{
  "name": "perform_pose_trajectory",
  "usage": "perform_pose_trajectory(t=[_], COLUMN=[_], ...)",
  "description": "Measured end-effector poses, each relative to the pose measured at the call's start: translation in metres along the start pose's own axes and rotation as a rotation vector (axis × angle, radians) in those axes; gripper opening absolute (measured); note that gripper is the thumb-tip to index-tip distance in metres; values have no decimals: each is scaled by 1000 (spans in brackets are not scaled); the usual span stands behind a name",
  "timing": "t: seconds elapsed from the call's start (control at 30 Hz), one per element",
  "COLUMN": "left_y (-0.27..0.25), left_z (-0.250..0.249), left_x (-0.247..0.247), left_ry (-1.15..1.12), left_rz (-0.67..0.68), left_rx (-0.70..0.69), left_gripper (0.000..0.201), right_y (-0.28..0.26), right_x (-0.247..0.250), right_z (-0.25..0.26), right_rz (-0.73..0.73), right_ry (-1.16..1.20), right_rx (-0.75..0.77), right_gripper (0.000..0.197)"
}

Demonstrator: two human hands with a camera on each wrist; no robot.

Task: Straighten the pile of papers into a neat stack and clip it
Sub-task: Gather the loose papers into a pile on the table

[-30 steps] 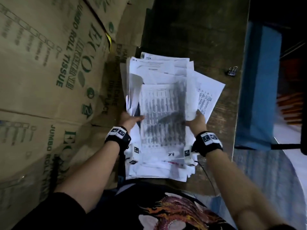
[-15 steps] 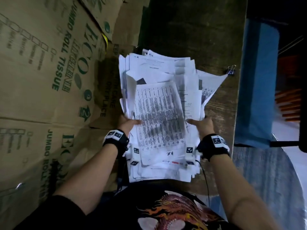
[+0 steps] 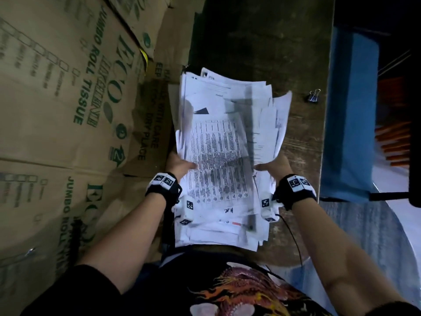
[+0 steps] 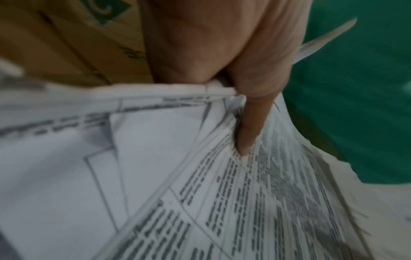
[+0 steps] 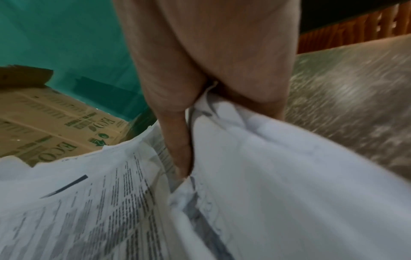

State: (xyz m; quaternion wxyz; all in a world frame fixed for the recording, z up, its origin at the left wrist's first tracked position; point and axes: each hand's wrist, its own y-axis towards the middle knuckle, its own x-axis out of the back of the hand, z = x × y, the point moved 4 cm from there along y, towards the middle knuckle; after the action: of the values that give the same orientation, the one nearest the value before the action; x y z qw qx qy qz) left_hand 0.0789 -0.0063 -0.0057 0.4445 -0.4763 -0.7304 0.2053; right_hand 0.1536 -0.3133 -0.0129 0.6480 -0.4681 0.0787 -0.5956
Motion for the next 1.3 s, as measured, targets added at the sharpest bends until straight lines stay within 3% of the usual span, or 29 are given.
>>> perform_pose_trajectory(t=[0.1,0.23,0.37,0.43,0.53,0.6,0.67,0.7,0.8,0.87,1.07,1.2,1.3], left_y=[-2,-11,-20,-25,-27,-26,-30,-32,-42,-49,-86,-114,-117], left_z=[11,20,24,24,24,19,9,3,-8,-14,-61,-90,-92], left_x=[2,4,7,13,14,8,0,-3,-9,-12,16,36,36], left_ry=[-52,-107,-164,-174,-294,-316,-198,-125,-1,-51,-284,-564,-642], left_rz=[71,127,196,200,239,275,263,191,-39,-86,-236,-347,-151], left_rx=[51,81,83,99,110,85,34,12,-99,-191,-432,-644,-633], left_gripper=[97,82,78,70,79,76,90,97,83,81,60,41,37], right_y=[-4,-16,-21,-29,-36,-37,-39,-39,-42,-45,-92,-132,-140], right_x=[2,3,6,12,16,10,4,1,-6,-7,32,63,75], right_z=[-6,1,-6,-8,-12,-10,-1,3,13,20,67,90,86], right_rz=[0,74,184,181,211,209,116,65,-67,-136,-317,-441,-449], right_ry=[-47,26,252,340,424,329,113,30,-124,-148,176,515,599], right_rx=[54,88,135,118,120,114,108,92,102,124,471,663,732], right_gripper=[53,52,62,55,48,48,37,34,47,57,57,37,35])
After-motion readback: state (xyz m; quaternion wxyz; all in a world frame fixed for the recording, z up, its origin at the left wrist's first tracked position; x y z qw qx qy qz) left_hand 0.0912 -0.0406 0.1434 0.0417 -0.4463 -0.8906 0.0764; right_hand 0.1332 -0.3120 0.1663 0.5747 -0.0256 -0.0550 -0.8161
